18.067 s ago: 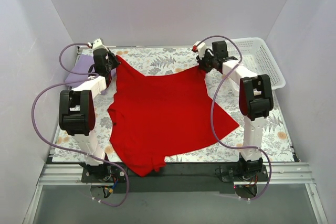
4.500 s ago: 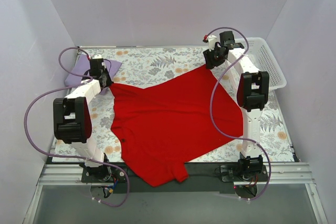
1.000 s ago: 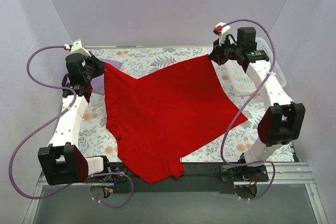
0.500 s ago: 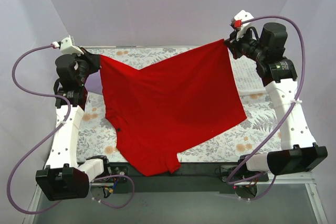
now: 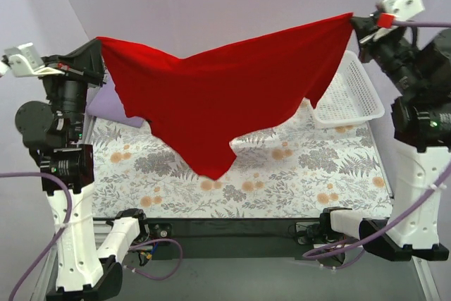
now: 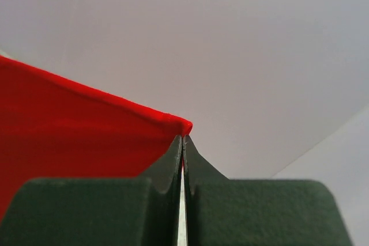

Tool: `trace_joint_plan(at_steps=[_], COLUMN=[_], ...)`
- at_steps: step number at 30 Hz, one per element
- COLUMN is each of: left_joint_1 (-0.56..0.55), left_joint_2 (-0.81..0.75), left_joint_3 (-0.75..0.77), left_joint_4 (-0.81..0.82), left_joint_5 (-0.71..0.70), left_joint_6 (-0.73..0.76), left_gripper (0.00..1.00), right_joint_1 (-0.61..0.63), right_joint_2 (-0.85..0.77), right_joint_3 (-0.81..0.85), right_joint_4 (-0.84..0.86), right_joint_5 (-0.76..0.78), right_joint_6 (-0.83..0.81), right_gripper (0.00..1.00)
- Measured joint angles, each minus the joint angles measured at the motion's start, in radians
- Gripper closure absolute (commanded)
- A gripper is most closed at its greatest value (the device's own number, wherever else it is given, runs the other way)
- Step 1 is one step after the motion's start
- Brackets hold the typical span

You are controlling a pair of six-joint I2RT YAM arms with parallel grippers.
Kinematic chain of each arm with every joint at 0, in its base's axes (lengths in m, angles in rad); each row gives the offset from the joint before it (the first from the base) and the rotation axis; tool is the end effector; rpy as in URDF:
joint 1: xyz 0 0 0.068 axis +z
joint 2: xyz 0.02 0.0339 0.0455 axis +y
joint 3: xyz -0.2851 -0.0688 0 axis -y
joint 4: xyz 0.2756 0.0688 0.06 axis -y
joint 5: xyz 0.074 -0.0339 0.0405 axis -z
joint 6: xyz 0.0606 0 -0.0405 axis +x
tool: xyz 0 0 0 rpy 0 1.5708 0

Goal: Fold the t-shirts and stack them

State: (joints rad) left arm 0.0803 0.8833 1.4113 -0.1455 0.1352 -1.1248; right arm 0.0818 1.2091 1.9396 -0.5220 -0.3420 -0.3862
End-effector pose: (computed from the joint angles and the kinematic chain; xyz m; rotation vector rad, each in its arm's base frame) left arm 0.1714 0.0056 0.5745 -0.6029 1.0967 -0.9926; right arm 0.2102 0.0376 0.6359 -0.5903 1.2413 -0.0220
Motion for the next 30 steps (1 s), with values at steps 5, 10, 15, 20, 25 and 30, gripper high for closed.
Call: trace_joint_plan(at_steps=[5, 10, 15, 20, 25, 30], left_joint_1=[-0.019, -0.042, -0.06, -0.084, -0.096, -0.097], left_joint_2=[-0.028, -0.039, -0.053, -0.061, -0.058, 0.06], left_joint_3=[0.135, 0.272, 0.332, 0.256, -0.039, -0.363], left_joint_4=[0.001, 0.007, 0.024, 0.057, 0.109, 0.192], left_joint_5=[-0.001, -0.003, -0.01, -0.031, -0.058, -0.102], left_joint_6=[-0.019, -0.021, -0.015, 0.008, 0.033, 0.061], left_gripper=[1.0, 1.0, 1.0, 1.0, 1.0, 1.0], right_joint_1=[-0.061, -0.115, -0.134, -0.135, -0.134, -0.066], right_joint_2=[-0.04, -0.077, -0.083, -0.066, -0.05, 0.029], right_joint_3=[0.169, 0.26, 0.282, 0.205, -0.061, -0.437], right_joint_4=[0.008, 0.034, 0.056, 0.062, 0.11, 0.193], right_joint_5=[0.0, -0.002, -0.01, -0.045, -0.135, -0.156], right_joint_6=[0.004, 0.018, 0.024, 0.04, 0.074, 0.086], right_gripper=[0.99, 0.99, 0.99, 0.99, 0.99, 0.99])
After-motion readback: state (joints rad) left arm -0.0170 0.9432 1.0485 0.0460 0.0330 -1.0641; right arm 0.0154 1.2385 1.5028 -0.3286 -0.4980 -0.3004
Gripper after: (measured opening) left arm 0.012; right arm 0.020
